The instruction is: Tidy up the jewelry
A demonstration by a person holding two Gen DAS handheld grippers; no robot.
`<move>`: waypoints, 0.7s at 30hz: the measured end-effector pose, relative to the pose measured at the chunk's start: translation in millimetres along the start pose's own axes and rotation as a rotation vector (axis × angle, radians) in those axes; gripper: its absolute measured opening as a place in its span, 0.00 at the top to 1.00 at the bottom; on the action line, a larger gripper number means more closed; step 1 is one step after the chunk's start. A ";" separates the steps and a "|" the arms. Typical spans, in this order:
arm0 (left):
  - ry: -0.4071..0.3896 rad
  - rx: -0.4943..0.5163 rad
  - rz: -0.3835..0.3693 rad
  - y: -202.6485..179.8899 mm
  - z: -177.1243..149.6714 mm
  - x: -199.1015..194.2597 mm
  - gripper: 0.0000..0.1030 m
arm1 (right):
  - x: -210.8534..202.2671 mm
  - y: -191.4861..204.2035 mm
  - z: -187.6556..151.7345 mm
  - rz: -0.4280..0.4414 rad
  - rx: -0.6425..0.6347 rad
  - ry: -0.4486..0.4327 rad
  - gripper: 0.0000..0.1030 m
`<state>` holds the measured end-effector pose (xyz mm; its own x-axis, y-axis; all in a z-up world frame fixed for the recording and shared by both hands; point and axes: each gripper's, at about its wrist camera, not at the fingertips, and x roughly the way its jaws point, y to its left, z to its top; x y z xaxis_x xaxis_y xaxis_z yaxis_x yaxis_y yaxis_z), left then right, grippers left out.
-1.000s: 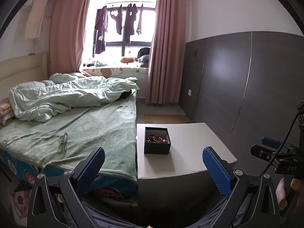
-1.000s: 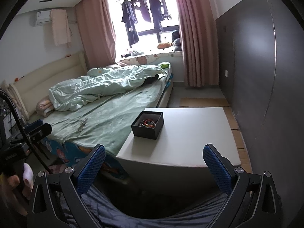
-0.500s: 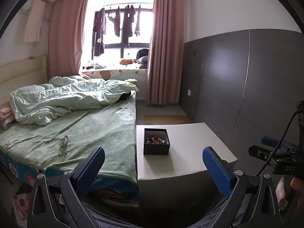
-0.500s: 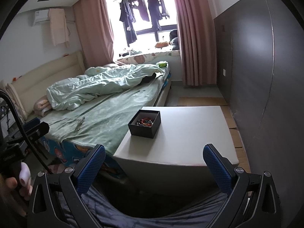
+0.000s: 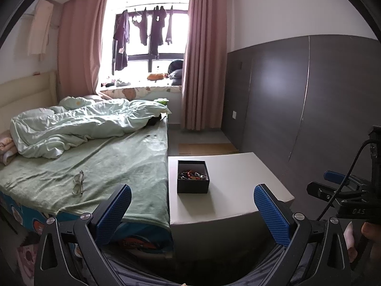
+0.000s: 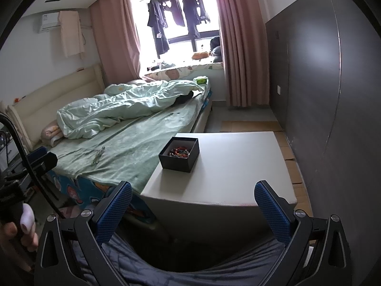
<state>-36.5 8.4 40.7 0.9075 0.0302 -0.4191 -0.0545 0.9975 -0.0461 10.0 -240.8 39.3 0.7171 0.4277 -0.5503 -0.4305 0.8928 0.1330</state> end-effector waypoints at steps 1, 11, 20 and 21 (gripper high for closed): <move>0.000 0.002 0.001 -0.3 0.4 0.2 0.00 | 0.3 -0.2 0.0 -0.001 -0.001 0.000 0.00; 0.013 -0.009 -0.024 0.1 1.7 2.7 0.00 | 1.1 1.0 -1.5 -0.014 0.003 0.008 0.00; 0.015 0.021 -0.025 -1.9 -0.5 8.1 0.00 | 3.4 -1.9 -4.5 -0.021 0.010 0.017 0.00; 0.014 0.021 -0.025 -2.4 -1.0 9.5 0.00 | 4.8 -1.9 -5.1 -0.021 0.010 0.018 0.00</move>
<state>-28.2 6.3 35.9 0.9024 0.0040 -0.4309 -0.0225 0.9990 -0.0379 11.5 -241.2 32.3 0.7157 0.4065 -0.5679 -0.4097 0.9029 0.1300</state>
